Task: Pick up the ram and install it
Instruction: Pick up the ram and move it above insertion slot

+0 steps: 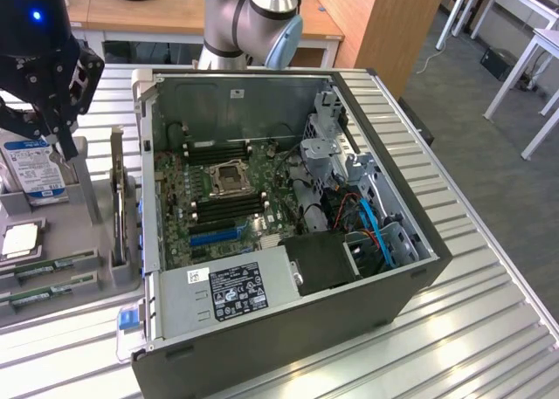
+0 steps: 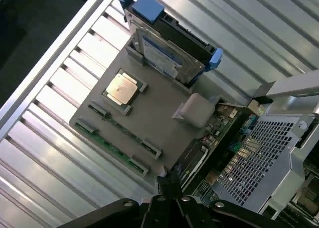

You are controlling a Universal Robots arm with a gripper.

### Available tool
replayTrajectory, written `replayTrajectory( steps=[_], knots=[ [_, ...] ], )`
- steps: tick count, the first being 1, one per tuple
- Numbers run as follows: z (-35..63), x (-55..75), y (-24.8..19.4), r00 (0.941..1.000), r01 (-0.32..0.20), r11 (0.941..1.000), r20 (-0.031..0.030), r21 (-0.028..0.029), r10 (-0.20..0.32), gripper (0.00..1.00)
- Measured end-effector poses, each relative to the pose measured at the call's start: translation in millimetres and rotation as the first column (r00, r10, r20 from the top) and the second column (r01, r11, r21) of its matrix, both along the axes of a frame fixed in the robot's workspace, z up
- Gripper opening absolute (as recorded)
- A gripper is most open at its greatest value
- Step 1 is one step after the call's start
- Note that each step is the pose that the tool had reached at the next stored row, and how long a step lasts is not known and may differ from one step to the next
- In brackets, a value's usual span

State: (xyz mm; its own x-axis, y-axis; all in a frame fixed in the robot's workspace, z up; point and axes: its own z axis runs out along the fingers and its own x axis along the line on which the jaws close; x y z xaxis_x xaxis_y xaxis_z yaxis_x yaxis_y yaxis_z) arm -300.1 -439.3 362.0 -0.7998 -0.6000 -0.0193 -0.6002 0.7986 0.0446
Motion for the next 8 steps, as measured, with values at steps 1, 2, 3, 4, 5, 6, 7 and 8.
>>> replayTrajectory(
  steps=[1,2,3,4,5,6,7,8],
  knots=[
    [-0.2,0.0,0.0,0.9998,-0.018,0.9998,0.0000,0.0000,0.018,0.11],
    [-0.4,0.1,0.0,0.9993,-0.036,0.9993,0.0000,0.0000,0.036,0.11],
    [-0.5,0.1,0.0,0.9985,-0.054,0.9985,0.0000,0.0000,0.054,0.11],
    [-0.7,0.1,0.0,0.9974,-0.072,0.9974,0.0000,0.0000,0.072,0.11],
    [-1.0,0.1,0.0,0.9959,-0.090,0.9959,0.0000,0.0000,0.090,0.11],
    [-1.2,0.1,-0.1,0.9940,-0.109,0.9940,0.0001,0.0000,0.109,0.11],
    [-1.4,0.1,-0.1,0.9919,-0.127,0.9919,0.0000,0.0000,0.127,0.11],
    [-1.6,0.1,-0.1,0.9894,-0.145,0.9894,0.0000,0.0000,0.145,0.11]
  ],
)
